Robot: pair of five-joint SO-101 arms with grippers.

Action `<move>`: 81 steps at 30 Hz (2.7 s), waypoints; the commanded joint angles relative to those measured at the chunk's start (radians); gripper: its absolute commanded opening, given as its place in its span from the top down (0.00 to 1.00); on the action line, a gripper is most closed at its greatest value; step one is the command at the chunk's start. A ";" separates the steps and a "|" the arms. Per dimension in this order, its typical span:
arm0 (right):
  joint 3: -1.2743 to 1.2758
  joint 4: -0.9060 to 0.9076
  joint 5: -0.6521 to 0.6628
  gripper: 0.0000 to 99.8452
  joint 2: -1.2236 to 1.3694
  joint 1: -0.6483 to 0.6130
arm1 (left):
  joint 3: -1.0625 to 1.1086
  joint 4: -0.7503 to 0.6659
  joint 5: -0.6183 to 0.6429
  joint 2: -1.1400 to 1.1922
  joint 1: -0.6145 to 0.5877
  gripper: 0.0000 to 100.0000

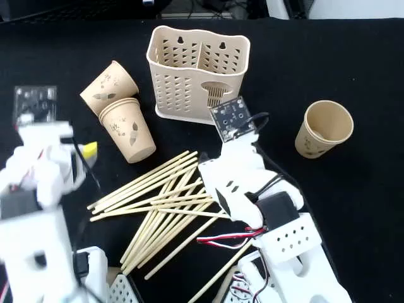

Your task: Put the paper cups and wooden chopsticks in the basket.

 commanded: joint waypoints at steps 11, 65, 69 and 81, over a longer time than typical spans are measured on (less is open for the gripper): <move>0.116 -0.018 0.178 0.81 0.007 -0.008 | -0.461 -0.669 0.344 0.802 0.050 0.70; 0.286 -0.175 0.209 0.81 0.007 -0.012 | -1.709 0.552 -0.087 1.633 0.019 0.73; 0.288 -0.175 0.204 0.81 0.007 -0.012 | -1.696 0.552 -0.089 1.633 -0.001 0.85; 0.291 -0.169 0.203 0.81 0.007 -0.012 | -1.655 0.552 -0.081 1.528 -0.016 0.97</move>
